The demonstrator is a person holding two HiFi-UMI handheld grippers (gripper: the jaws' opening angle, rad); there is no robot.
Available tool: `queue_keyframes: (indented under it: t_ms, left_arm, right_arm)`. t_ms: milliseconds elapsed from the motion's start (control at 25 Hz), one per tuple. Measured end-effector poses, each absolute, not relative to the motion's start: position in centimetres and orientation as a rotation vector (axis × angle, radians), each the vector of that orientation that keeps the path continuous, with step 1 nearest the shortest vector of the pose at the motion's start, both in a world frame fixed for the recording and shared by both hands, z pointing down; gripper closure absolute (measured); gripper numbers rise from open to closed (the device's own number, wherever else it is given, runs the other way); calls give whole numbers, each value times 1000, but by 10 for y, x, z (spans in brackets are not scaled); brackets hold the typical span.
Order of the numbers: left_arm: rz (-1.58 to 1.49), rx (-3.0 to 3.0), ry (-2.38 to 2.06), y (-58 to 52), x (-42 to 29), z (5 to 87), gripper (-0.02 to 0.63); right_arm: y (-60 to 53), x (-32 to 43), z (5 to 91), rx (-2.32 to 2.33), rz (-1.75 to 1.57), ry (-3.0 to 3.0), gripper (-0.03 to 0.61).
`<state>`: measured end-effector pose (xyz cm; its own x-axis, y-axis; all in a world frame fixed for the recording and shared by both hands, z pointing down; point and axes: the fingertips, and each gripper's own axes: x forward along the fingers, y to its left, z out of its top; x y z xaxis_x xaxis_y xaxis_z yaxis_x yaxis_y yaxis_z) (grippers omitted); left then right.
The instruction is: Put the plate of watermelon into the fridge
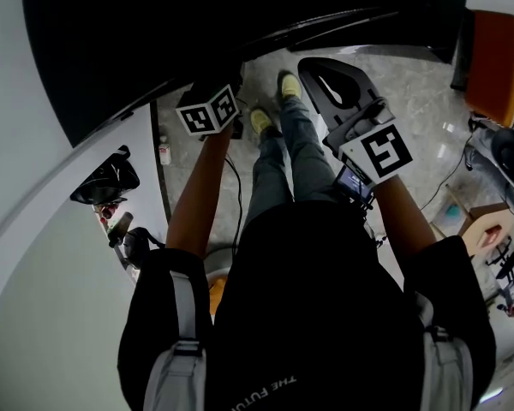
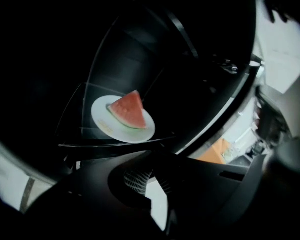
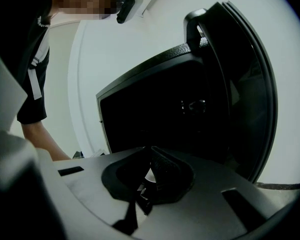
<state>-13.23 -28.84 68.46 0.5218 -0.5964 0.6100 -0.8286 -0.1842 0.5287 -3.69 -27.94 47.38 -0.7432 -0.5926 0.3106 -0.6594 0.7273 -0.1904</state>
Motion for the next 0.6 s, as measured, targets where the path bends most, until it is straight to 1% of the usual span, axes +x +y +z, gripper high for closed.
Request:
queue_keyframes:
  t_ms: [160, 600]
  left_arm:
    - [363, 1988, -1198, -264, -137, 655, 603]
    - [378, 2204, -1367, -221, -163, 535, 603]
  right_arm:
    - [-281, -42, 455, 1011, 387, -2721, 565]
    - [-256, -60, 396, 1007, 265, -2791, 565]
